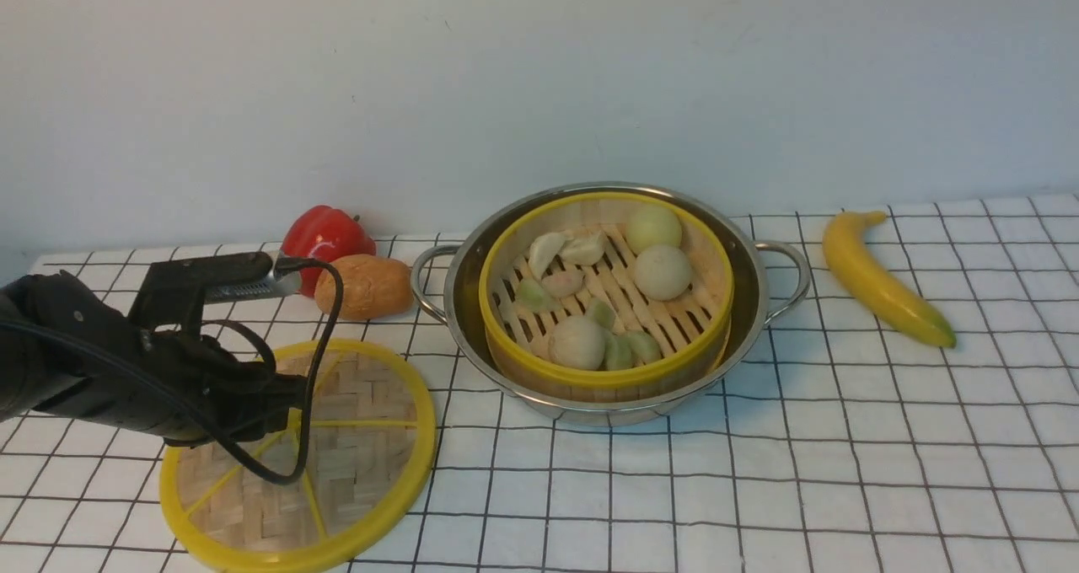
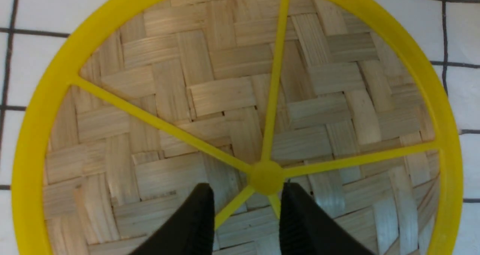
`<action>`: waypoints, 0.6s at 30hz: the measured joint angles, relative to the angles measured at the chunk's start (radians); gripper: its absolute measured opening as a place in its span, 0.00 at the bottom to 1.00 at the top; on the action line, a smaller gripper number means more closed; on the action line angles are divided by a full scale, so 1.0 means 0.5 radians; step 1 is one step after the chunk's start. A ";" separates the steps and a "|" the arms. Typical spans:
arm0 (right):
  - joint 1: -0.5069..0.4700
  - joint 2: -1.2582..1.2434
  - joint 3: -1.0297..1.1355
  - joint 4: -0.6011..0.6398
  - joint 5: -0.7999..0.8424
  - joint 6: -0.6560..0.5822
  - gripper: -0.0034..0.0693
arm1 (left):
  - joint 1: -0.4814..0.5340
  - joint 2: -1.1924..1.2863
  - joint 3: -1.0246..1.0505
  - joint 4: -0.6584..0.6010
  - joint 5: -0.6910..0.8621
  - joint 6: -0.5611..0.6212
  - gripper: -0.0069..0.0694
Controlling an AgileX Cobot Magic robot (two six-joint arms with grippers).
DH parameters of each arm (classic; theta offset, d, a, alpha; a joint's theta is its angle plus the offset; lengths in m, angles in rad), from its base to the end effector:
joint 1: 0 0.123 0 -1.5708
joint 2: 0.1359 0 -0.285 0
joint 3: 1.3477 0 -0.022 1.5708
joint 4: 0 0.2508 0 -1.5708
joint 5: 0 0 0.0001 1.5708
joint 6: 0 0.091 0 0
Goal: Place the steamer in the pot on the white tablecloth, and put the lid on the steamer.
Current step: 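Grasp the bamboo steamer lid lying on the table by its centre knob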
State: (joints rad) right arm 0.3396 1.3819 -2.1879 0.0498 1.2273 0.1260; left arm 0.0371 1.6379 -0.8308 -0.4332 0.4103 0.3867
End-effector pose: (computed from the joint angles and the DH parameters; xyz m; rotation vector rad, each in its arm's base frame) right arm 0.1974 0.0743 0.5869 -0.2207 1.9087 0.3703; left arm 0.3018 -0.0041 0.1735 -0.0142 2.6577 -0.2167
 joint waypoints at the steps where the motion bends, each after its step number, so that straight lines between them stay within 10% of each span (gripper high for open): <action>1: 0.000 -0.023 0.003 0.000 0.000 0.000 0.71 | 0.000 0.002 0.000 -0.017 -0.001 0.012 0.41; 18: 0.000 -0.203 0.565 0.060 0.018 -0.002 0.71 | 0.000 0.019 0.000 -0.311 -0.097 0.256 0.41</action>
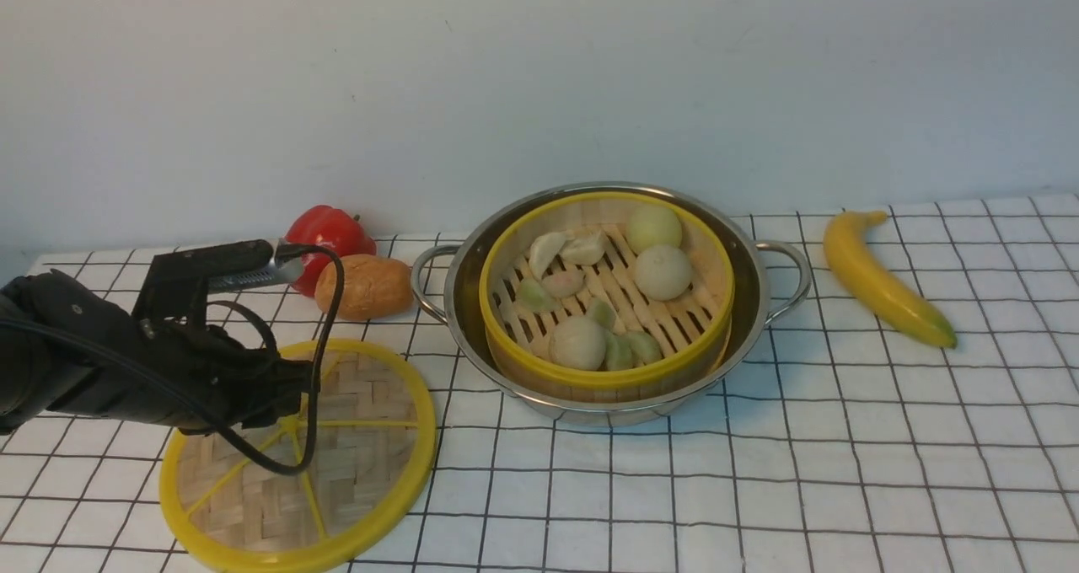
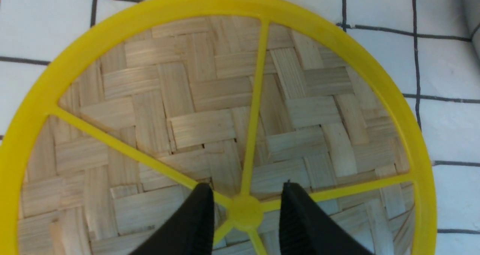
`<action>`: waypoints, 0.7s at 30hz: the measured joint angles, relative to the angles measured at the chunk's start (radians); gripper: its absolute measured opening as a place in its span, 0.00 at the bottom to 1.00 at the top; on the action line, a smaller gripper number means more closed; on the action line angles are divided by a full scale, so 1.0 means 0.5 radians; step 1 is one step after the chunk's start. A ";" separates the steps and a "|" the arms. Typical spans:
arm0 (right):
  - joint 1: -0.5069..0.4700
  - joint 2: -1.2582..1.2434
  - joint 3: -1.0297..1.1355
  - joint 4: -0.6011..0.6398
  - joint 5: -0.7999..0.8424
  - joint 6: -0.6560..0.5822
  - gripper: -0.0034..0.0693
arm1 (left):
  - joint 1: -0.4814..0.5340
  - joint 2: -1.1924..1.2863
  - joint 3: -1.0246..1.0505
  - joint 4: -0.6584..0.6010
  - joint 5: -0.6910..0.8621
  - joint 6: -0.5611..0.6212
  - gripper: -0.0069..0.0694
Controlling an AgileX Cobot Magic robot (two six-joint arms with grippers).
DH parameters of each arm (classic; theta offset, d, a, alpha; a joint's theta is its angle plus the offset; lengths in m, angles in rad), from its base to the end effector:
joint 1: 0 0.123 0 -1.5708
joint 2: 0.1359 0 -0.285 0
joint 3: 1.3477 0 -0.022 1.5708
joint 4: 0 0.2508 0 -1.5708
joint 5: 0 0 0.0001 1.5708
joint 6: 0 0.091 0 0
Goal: Place the steamer in the pot on the white tablecloth, and put the lid on the steamer.
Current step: 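Grasp the bamboo steamer lid lying on the table by its centre knob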
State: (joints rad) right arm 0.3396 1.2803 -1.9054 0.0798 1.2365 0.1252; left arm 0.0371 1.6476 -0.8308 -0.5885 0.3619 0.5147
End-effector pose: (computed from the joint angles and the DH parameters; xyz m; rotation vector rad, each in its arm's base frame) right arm 0.1958 0.0765 0.5397 -0.2444 2.1003 0.3741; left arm 0.3077 -0.0065 0.1741 -0.0336 2.5956 -0.2597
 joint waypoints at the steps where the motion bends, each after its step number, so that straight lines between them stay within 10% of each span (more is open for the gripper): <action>1: 0.000 -0.002 0.000 0.007 0.000 0.000 0.71 | 0.000 0.006 0.000 -0.001 0.000 0.002 0.41; 21: 0.000 -0.135 0.003 0.014 -0.004 0.000 0.71 | 0.000 0.093 -0.004 -0.001 -0.034 0.030 0.24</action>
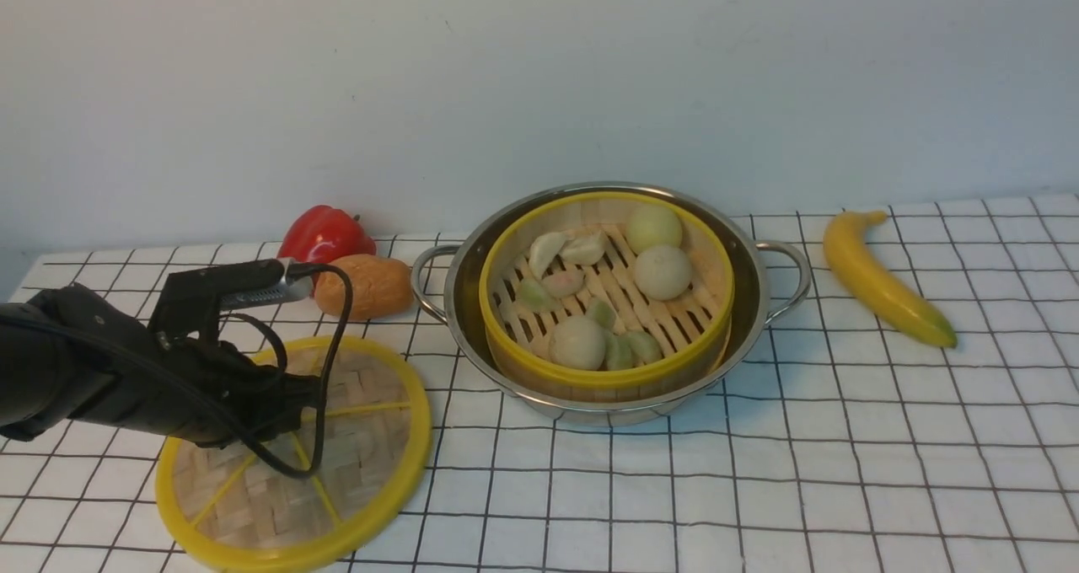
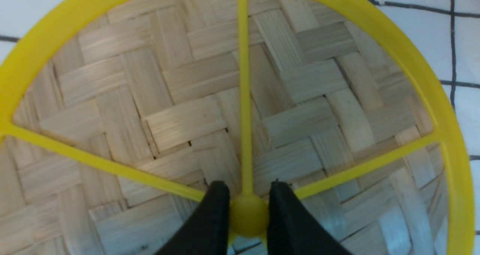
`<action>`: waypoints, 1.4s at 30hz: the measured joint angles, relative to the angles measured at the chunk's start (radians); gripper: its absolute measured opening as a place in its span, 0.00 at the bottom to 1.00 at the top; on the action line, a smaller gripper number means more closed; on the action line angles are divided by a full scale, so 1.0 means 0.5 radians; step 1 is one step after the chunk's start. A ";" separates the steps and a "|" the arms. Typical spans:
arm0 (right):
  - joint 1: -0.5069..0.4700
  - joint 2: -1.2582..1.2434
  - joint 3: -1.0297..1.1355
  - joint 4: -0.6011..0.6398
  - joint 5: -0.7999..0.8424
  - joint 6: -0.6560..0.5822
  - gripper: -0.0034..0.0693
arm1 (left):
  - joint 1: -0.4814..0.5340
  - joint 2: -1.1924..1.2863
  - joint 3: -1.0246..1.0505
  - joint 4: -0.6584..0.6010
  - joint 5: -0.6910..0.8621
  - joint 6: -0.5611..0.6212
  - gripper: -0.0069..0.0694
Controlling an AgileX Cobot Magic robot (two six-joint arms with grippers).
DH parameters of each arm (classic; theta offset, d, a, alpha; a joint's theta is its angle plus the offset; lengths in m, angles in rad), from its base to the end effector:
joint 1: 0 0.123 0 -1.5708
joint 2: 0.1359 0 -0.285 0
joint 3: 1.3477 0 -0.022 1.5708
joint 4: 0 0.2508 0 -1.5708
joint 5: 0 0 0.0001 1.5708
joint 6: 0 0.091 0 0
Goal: Place the steamer in the pot on the white tablecloth, and put the lid on the steamer.
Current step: 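Grasp the bamboo steamer lid lying on the table by its centre knob, then place the yellow bamboo steamer lid onto the steamer in the pot with the left gripper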
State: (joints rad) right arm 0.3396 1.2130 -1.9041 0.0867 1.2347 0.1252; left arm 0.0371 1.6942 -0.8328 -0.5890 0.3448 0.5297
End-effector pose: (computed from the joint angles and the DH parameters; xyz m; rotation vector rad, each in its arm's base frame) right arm 0.1690 0.0676 0.5528 -0.2418 2.0326 0.3930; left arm 0.3115 -0.0056 0.1607 -0.0259 2.6253 -0.2468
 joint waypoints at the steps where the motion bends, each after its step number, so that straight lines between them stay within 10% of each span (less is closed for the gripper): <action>1: 0.000 0.000 0.000 0.000 0.000 0.000 0.71 | 0.000 -0.018 0.000 0.024 0.007 -0.008 0.24; 13: 0.000 0.000 0.000 -0.012 0.000 0.000 0.71 | -0.063 -0.345 -0.712 0.407 0.555 -0.287 0.24; 28: 0.000 -0.047 0.000 0.146 0.000 0.000 0.71 | -0.955 0.498 -1.791 1.062 1.007 -0.744 0.24; 42: 0.000 -0.073 0.000 0.170 0.000 0.000 0.71 | -1.156 0.845 -2.213 1.219 1.125 -0.856 0.24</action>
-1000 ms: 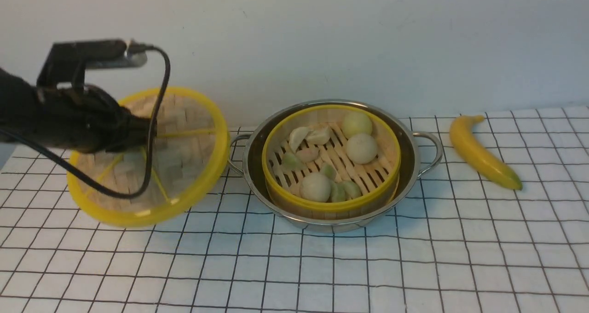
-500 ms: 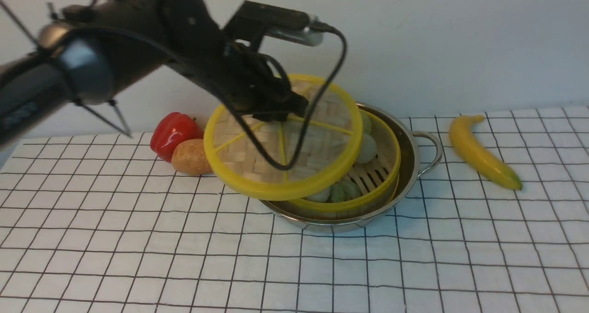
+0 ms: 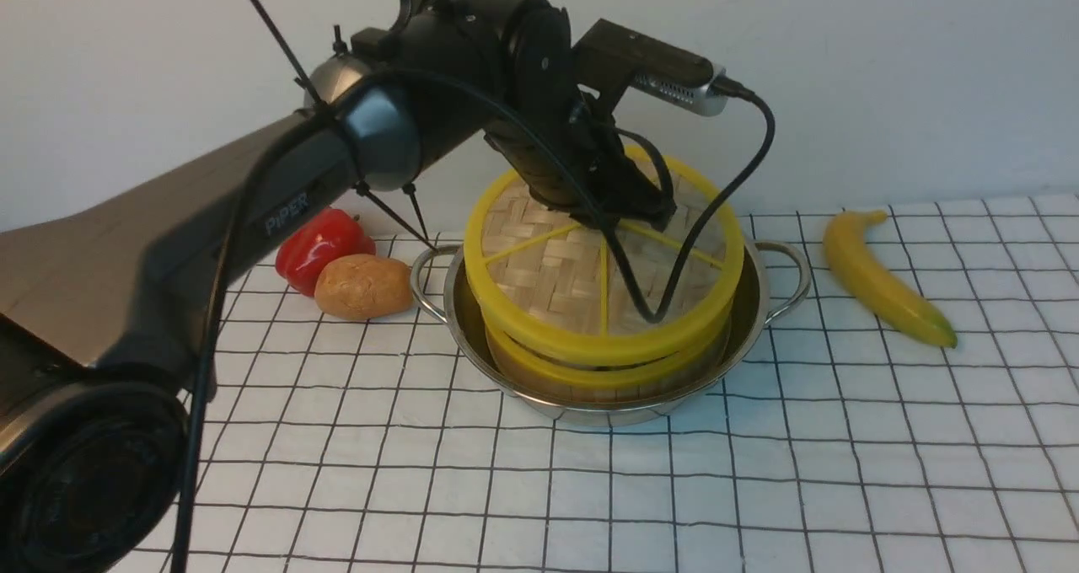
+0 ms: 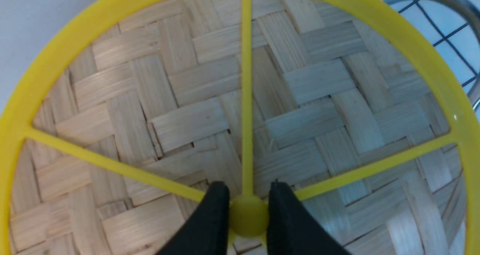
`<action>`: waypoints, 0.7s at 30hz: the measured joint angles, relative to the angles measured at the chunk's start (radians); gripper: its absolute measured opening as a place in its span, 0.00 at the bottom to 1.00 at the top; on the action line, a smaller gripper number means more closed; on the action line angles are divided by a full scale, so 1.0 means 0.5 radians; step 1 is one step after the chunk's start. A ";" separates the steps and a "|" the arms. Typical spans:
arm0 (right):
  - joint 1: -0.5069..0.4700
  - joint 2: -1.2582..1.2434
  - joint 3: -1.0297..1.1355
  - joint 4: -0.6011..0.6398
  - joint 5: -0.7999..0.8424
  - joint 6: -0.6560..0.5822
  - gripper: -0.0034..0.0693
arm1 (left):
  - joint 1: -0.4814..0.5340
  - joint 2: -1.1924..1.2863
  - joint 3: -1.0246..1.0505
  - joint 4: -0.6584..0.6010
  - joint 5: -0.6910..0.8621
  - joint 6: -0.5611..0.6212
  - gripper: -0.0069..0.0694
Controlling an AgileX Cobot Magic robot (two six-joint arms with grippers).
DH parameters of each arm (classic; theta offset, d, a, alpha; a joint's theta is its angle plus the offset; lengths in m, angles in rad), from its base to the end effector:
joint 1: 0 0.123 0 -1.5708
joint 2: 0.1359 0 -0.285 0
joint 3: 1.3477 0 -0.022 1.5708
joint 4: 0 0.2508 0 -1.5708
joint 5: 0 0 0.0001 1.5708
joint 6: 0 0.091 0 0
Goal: Place the steamer in the pot on the white tablecloth, and put the lid on the steamer.
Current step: 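Place the yellow bamboo steamer lid onto the steamer in the pot with the left gripper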
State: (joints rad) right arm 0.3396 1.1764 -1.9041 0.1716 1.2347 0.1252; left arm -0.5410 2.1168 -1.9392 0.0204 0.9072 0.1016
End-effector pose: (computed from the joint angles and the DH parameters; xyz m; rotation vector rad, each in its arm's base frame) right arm 0.1510 0.0689 0.5598 -0.2642 1.9971 0.4961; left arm 0.4128 -0.2463 0.2670 0.8226 2.4395 -0.1405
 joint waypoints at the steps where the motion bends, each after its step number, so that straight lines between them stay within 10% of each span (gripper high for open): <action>1: 0.000 0.000 0.000 0.000 0.000 0.000 0.71 | 0.000 0.005 0.000 0.002 0.000 -0.009 0.24; 21: 0.000 0.000 0.000 0.005 0.000 0.006 0.71 | 0.016 0.118 -0.004 0.013 -0.092 -0.058 0.24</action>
State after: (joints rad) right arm 0.3396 1.1764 -1.9041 0.1739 1.2347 0.1283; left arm -0.5330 2.1760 -1.9412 0.0267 0.8614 0.0726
